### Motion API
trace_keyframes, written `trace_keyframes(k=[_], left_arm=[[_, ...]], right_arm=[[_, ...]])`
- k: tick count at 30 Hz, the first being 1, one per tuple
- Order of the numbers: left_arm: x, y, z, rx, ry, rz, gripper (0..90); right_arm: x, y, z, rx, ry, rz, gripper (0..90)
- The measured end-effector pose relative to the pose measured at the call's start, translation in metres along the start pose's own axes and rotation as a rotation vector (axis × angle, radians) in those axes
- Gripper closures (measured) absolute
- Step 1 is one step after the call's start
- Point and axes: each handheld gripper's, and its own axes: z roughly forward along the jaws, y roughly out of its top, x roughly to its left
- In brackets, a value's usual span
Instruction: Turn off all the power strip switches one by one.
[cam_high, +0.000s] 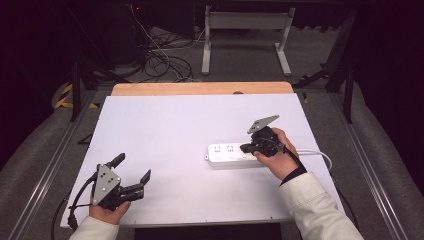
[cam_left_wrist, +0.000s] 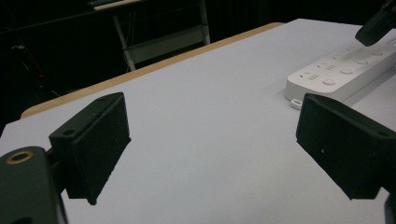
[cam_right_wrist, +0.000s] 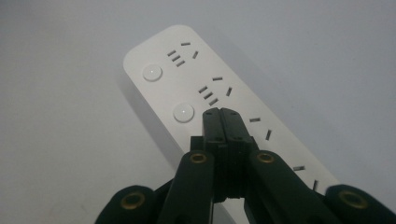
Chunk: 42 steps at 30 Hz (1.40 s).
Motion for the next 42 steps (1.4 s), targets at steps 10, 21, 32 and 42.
trace_keyframes(k=[10,21,32,42], left_arm=[[0.000,0.000,0.000,0.000,0.001,0.002,10.3],[0.000,0.000,0.000,0.001,0.001,0.000,10.3],[0.000,0.000,0.000,0.001,0.001,-0.001,10.3],[0.000,0.000,0.000,0.002,0.001,0.001,10.3]], right_arm=[[0.001,-0.002,0.010,0.061,-0.016,-0.015,90.0],[0.001,-0.003,0.016,0.099,-0.022,-0.012,90.0],[0.001,-0.007,0.019,0.090,-0.022,-0.001,90.0],[0.000,-0.007,0.019,0.088,-0.016,0.006,90.0]])
